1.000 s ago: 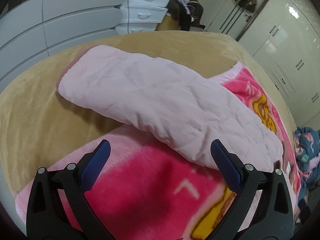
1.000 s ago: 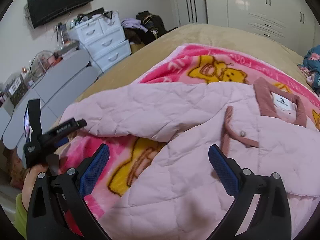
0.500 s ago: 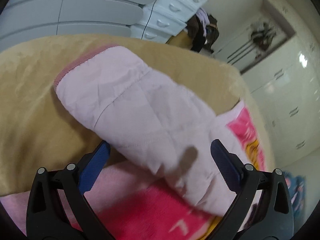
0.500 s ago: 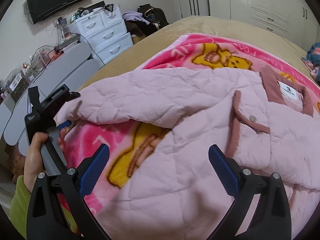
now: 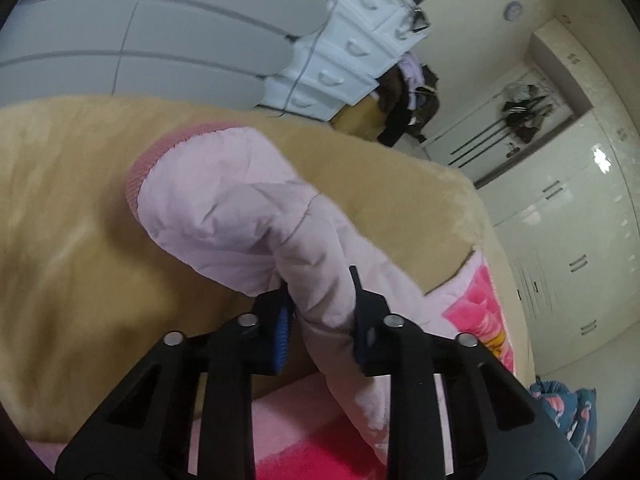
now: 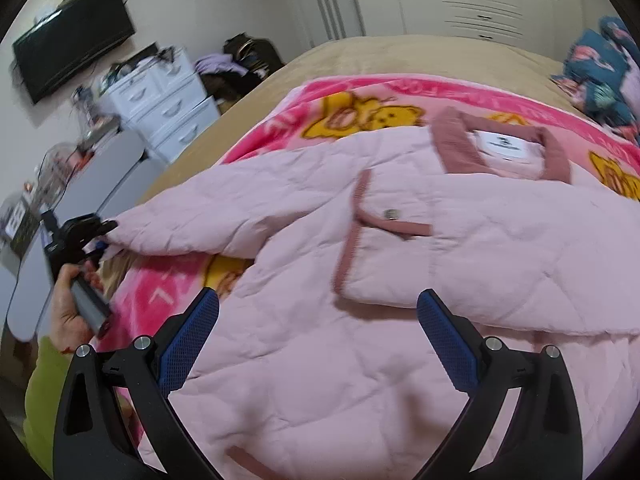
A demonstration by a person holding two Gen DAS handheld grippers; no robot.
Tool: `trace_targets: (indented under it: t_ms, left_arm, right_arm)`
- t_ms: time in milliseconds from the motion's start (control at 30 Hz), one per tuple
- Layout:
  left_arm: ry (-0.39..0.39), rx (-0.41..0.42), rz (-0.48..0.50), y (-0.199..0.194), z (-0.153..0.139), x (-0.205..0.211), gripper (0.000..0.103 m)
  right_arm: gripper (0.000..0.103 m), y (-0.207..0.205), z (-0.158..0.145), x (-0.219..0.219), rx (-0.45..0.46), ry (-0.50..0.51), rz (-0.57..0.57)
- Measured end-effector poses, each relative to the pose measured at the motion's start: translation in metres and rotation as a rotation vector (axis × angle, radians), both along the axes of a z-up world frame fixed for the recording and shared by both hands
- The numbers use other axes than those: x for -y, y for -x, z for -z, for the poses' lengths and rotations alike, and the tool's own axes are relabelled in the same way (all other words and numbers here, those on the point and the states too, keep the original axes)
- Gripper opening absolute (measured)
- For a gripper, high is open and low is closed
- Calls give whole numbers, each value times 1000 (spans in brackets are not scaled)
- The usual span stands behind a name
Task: Fold large clothes
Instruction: 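Move the left tool to the other sleeve and grasp its cuff, then lift the held sleeve and carry it across the jacket front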
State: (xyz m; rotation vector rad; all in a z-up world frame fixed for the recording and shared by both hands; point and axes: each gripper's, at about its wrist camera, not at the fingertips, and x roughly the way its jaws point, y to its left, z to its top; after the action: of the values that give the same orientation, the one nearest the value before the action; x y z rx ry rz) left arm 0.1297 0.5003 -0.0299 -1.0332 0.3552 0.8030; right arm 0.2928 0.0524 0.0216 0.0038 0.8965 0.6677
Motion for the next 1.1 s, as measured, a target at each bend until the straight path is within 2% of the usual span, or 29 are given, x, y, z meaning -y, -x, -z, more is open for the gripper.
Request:
trace_targets:
  t_ms: [300,467,600,833,1100]
  left_arm:
    - [-141,71,70,0,-64,24,11]
    - [-249,110,128,0,-108,57,10]
    - [-304,142,171,0,-137,85,10]
    - [-417,136,261,-18,-185,136,10]
    - [-510,127,347,-35,-216,189,10]
  right_arm:
    - [99,-4,4,55,-33,-38,107]
    - [99,0,-1,96,-40,-67,162]
    - [99,5,-6,124,-25,-69,204]
    - [99,15,-7,175,-37,-153,288]
    - [99,24,-8,213,-50,-209,349]
